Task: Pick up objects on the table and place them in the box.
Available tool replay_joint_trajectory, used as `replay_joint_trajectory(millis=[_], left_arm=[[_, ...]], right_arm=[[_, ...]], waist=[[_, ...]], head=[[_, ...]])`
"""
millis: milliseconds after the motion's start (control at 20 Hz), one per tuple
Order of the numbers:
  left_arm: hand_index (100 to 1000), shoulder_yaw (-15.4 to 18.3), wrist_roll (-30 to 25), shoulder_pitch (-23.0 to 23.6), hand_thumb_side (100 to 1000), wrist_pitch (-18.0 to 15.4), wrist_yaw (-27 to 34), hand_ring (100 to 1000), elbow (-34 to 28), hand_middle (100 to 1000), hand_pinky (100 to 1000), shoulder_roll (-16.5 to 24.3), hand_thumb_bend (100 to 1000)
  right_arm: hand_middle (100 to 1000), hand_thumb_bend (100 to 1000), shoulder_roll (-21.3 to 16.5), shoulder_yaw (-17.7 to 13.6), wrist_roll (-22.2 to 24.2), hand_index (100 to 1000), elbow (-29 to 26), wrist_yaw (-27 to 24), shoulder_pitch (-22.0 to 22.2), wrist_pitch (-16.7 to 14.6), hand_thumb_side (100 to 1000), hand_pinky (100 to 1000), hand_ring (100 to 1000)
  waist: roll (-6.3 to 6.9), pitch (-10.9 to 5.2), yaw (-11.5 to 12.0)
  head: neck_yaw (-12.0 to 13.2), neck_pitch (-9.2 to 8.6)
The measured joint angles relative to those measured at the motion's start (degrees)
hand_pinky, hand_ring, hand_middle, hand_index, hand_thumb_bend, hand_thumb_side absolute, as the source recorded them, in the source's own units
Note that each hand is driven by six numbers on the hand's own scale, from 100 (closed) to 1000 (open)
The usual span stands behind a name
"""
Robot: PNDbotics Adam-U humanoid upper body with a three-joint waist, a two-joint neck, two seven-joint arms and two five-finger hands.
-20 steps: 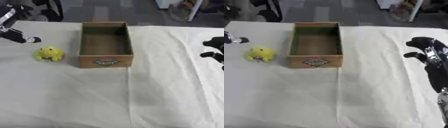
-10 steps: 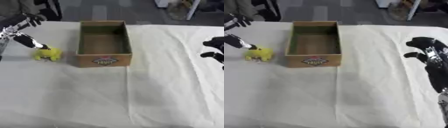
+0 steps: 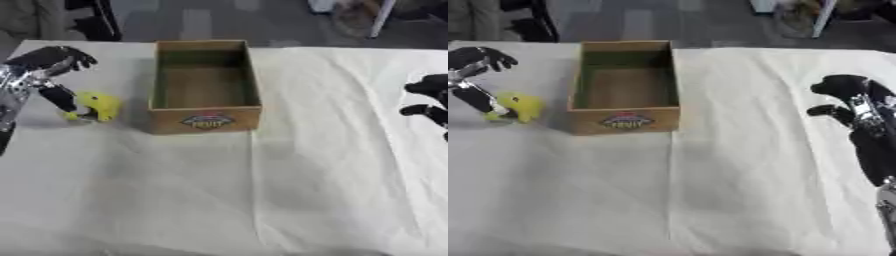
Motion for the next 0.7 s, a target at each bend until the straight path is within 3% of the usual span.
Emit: replay_joint_trajectory(millis=[250,700], left_arm=[[886,0.4,1.3,0.3,298,-0.6,-2.9,759,1.4,772,762,-0.8,764],[872,0.8,2.9,0.4,262,-0.5,-3.4,750,2.9,759,755,-1.2,555]], right_arm=[[647,100,0.0,0.0,0.0,724,0.1,0.2,0.0,0.0,629,622,802],[647,100,0.0,0.3,0.1,724,0.3,0.2,0.0,-0.1,631,623,801]], waist=[[0.10,0.30,-0.1],[0.11,0.71,-0.5]], head=[[0.0,0.00],[0.0,0.00]])
